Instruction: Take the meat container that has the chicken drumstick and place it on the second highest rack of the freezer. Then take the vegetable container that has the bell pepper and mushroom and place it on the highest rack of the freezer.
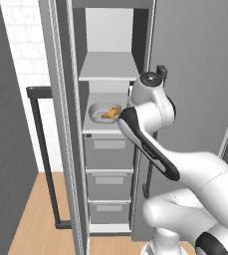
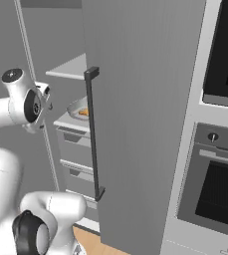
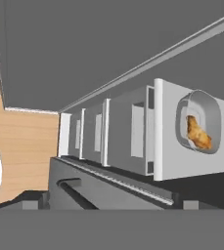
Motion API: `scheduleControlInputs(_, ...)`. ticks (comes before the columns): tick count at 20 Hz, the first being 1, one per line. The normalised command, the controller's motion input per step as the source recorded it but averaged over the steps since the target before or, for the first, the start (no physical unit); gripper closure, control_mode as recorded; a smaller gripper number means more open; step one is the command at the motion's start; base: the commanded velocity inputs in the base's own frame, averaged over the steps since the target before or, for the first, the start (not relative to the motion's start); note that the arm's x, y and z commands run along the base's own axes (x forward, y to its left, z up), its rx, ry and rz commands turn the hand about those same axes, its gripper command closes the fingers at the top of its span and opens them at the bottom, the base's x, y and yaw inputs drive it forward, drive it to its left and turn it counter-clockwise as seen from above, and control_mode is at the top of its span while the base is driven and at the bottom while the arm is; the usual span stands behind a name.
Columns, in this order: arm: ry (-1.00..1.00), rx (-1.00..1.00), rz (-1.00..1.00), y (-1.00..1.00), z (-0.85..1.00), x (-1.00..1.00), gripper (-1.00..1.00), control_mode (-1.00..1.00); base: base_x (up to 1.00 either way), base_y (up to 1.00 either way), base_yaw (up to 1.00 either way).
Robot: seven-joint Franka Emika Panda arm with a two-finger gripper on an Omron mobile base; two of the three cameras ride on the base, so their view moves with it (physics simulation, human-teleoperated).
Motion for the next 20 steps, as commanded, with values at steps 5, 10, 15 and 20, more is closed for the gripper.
scheduleControlInputs(5,0.00,0.00,0.00,0.00,0.30,-0.94,-1.00,-1.00,0.00,0.00,0.00)
scheduleControlInputs(10,0.00,-0.05,0.00,0.00,0.00,-0.39,-1.00,1.00,-0.39,-0.12,-0.02)
scheduleControlInputs(15,0.00,0.00,0.00,0.00,0.00,0.00,-1.00,1.00,-0.85,-0.75,-0.39)
scheduleControlInputs(20,0.00,0.00,0.00,0.00,0.00,0.00,-1.00,1.00,-0.24,-0.88,-0.57)
